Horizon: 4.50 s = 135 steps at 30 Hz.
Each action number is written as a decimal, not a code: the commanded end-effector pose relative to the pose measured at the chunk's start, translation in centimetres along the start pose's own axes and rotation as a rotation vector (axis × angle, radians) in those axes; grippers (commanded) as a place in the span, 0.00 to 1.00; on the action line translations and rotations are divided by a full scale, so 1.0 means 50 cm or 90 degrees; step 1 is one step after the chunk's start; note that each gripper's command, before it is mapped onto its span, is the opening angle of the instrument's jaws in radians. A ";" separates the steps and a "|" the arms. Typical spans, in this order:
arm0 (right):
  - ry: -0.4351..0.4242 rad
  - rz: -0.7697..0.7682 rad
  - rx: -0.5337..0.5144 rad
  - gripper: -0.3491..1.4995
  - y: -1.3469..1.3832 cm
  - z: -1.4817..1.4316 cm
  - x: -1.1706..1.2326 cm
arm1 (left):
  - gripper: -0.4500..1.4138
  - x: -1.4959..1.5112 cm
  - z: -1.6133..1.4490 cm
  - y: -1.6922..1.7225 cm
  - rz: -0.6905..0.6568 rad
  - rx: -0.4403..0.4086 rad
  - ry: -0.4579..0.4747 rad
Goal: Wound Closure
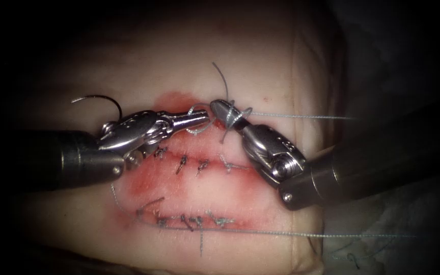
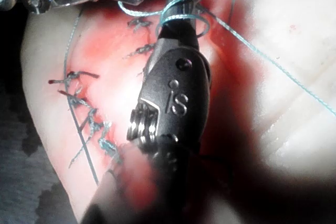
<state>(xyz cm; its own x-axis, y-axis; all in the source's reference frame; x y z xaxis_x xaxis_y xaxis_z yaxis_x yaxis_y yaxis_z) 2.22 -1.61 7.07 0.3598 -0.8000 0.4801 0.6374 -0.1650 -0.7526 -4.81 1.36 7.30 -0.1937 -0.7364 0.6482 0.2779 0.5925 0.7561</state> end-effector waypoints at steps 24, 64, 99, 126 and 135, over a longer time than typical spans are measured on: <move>-0.015 -0.081 0.024 0.63 -0.0009 0.0029 -0.0020 | 0.09 0.0019 0.0031 -0.0028 0.011 0.056 0.033; 0.045 -0.166 0.056 0.61 -0.0082 0.0120 -0.0045 | 0.14 0.0037 0.0061 0.0071 0.053 0.029 0.055; 0.076 -0.210 -0.034 0.00 -0.0063 0.0083 -0.0075 | 0.05 -0.0006 0.0030 0.0139 0.041 -0.036 0.073; 0.196 -0.281 -0.224 0.00 0.0004 -0.0080 0.0050 | 0.00 -0.0114 0.0169 0.0468 0.072 -0.160 0.146; 0.209 -0.298 -0.252 0.00 0.0030 -0.0092 0.0058 | 0.00 -0.0123 0.0228 0.0516 0.158 -0.183 0.182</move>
<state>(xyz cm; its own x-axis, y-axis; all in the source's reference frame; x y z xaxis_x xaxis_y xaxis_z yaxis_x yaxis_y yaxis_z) 2.04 -2.10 6.87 -0.1629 -0.7145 0.6804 0.3529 -0.6862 -0.6361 -5.01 3.65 8.95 0.1791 -0.6618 0.7279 0.5414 0.6841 0.4887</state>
